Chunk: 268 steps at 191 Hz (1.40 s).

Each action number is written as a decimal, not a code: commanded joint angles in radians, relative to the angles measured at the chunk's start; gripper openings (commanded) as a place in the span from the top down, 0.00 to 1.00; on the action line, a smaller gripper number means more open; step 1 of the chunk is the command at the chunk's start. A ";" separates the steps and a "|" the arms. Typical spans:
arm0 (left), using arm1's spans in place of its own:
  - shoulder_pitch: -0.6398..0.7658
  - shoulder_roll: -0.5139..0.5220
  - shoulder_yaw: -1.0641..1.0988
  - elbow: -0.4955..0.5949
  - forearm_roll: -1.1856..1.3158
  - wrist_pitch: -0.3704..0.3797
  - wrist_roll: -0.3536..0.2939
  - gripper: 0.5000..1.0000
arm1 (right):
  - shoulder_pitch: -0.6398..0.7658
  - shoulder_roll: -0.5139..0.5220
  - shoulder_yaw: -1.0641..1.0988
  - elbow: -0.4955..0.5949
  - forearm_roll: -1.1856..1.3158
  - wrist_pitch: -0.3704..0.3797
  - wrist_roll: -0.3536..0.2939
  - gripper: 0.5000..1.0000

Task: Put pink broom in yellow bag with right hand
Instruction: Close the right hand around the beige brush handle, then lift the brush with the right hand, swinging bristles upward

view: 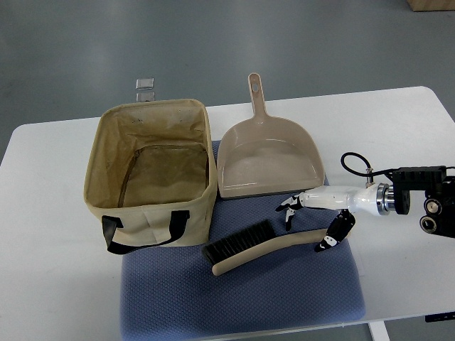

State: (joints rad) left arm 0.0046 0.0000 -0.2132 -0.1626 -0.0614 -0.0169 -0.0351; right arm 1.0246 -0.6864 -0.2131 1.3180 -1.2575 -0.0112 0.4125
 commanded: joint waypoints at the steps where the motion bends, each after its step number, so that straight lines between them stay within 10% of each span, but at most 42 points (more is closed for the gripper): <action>1: 0.000 0.000 0.000 0.000 0.000 0.000 0.000 0.00 | -0.001 -0.001 0.001 -0.016 -0.040 -0.012 0.000 0.14; 152: 0.000 0.000 0.000 0.000 0.000 0.000 0.000 0.00 | 0.000 0.010 0.001 -0.022 -0.105 -0.013 0.019 0.41; 227: 0.000 0.000 0.000 0.000 0.000 0.000 0.000 0.00 | 0.002 0.008 0.001 -0.020 -0.112 -0.013 0.058 0.99; 268: 0.000 0.000 0.000 0.000 0.000 0.000 0.000 0.00 | 0.003 0.001 0.003 -0.020 -0.112 -0.013 0.097 1.00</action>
State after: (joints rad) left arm 0.0046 0.0000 -0.2132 -0.1626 -0.0614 -0.0169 -0.0355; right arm 1.0259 -0.6807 -0.2116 1.2978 -1.3712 -0.0239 0.4912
